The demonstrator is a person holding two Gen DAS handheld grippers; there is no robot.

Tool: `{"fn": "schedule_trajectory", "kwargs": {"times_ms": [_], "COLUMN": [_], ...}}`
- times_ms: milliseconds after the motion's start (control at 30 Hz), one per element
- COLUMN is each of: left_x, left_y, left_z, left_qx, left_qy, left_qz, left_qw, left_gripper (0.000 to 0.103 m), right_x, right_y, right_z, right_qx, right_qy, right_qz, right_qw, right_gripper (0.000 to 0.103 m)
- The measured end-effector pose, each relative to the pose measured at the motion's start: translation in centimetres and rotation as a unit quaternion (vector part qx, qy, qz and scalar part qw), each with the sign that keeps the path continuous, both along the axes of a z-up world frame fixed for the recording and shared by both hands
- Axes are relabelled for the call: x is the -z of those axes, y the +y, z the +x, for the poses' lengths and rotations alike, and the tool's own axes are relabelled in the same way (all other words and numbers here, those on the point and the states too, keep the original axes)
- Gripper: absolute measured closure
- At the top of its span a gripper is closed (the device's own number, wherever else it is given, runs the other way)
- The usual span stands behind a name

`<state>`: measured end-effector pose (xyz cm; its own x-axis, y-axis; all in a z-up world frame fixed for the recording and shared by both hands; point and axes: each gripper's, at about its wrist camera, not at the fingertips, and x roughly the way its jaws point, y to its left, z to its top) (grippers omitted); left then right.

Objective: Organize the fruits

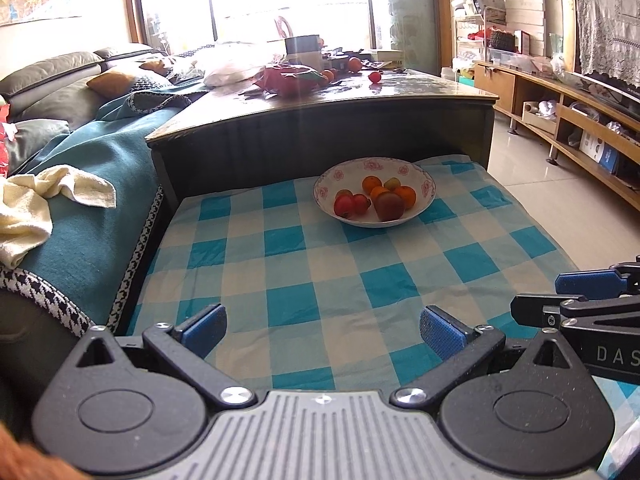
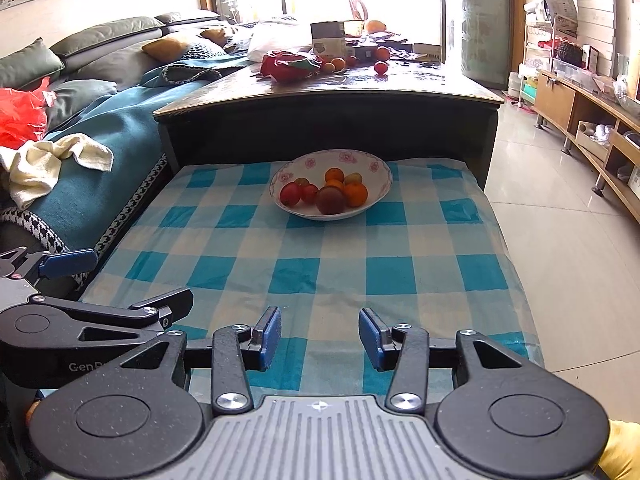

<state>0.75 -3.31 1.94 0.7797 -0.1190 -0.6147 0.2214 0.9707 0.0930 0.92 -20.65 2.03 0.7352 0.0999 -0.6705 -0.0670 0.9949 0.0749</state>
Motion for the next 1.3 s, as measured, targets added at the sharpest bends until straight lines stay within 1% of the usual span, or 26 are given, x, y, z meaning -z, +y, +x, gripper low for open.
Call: {"fn": "schedule_trajectory", "kwargs": {"times_ms": [100,400,667,1300], "left_x": [-0.1,0.2,0.7,1.6], "left_y": [0.1,0.2,-0.1,0.1], "left_z": [-0.3,-1.6,-2.5,-3.2], "left_qx": [0.0,0.001,0.002,-0.003], "left_qy": [-0.002,-0.003,0.004,0.022], "left_qz": [-0.003,0.005,0.014,0.016], "left_qw": [1.0,1.0,0.9999,0.9996], "left_gripper": [0.0,0.0,0.0,0.0], "right_x": [0.1,0.4,1.0,1.7], "right_y": [0.1,0.2,0.3,0.5], "right_z": [-0.4,-1.5,-2.7,-3.4], "right_qx": [-0.002,-0.003,-0.004,-0.006], "right_qy": [0.002,0.005,0.015,0.034], "right_qz": [-0.002,-0.004,-0.009,-0.011], "right_qw": [1.0,1.0,1.0,0.999], "right_gripper": [0.064,0.064,0.064,0.064]}}
